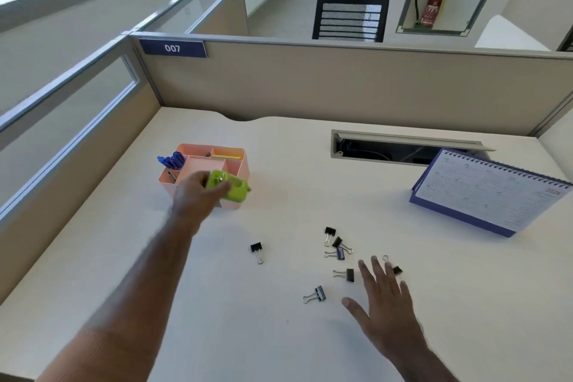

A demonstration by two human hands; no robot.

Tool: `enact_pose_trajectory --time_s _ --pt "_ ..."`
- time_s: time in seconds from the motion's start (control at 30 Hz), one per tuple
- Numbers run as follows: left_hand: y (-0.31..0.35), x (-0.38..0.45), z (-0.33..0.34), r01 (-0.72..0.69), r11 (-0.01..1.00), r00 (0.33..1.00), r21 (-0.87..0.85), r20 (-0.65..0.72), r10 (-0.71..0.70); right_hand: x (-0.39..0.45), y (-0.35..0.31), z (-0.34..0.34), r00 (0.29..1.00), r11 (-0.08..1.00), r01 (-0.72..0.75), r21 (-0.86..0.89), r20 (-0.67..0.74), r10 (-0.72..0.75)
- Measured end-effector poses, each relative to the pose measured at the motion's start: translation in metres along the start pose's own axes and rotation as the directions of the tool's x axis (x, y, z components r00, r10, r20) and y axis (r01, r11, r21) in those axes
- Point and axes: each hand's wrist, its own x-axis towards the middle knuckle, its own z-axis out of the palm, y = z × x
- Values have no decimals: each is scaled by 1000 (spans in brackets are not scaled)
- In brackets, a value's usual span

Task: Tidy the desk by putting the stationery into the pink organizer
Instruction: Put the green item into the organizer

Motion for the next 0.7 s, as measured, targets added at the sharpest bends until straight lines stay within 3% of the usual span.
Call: enact_pose_trajectory --time_s 0.1,0.23,0.7 --pt "19 24 -8 -107 967 982 231 -128 139 -4 6 8 993 996 -88 -26 80 90" --pt "26 48 -2 -102 898 971 428 -155 184 -9 5 12 975 984 -175 -19 133 176" --pt "3 80 32 -9 791 999 611 -29 33 -1 4 5 970 980 -198 13 145 194"
